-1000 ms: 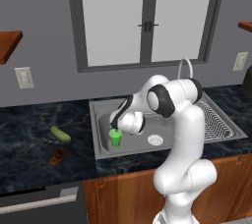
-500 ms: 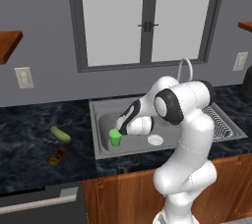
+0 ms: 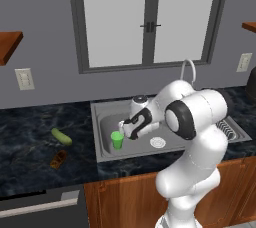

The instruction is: Remove the cucumber and sweet potato from the sink. Then move the bowl and cup from the counter to the sink for washing.

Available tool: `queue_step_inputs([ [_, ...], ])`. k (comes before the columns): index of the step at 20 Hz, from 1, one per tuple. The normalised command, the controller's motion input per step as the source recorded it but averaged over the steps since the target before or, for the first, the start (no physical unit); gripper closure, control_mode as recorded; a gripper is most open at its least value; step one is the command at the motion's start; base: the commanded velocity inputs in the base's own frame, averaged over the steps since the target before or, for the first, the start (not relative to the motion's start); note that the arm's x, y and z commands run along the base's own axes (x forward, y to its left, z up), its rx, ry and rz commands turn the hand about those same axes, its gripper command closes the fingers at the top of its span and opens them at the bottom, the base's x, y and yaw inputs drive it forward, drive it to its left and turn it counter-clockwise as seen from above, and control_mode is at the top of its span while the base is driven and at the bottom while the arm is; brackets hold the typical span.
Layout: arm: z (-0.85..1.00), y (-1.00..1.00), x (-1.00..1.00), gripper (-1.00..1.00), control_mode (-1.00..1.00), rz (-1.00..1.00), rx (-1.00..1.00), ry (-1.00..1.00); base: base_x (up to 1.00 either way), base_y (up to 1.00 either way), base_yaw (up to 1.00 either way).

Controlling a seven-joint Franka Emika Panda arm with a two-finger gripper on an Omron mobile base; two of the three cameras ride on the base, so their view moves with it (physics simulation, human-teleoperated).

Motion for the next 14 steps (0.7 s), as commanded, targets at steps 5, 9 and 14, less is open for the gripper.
queue_step_inputs([
  [5, 0.49, -0.08, -0.14, -1.00, -1.00, 0.02, -0.05, 0.12, 0.00, 0.00, 0.00],
  [9, 0.40, -0.13, -0.20, -1.00, -1.00, 0.00, 0.00, 0.10, 0.00, 0.00, 0.00],
  [14, 0.35, -0.13, -0.25, -1.00, -1.00, 0.00, 0.00, 0.02, 0.00, 0.00, 0.00],
])
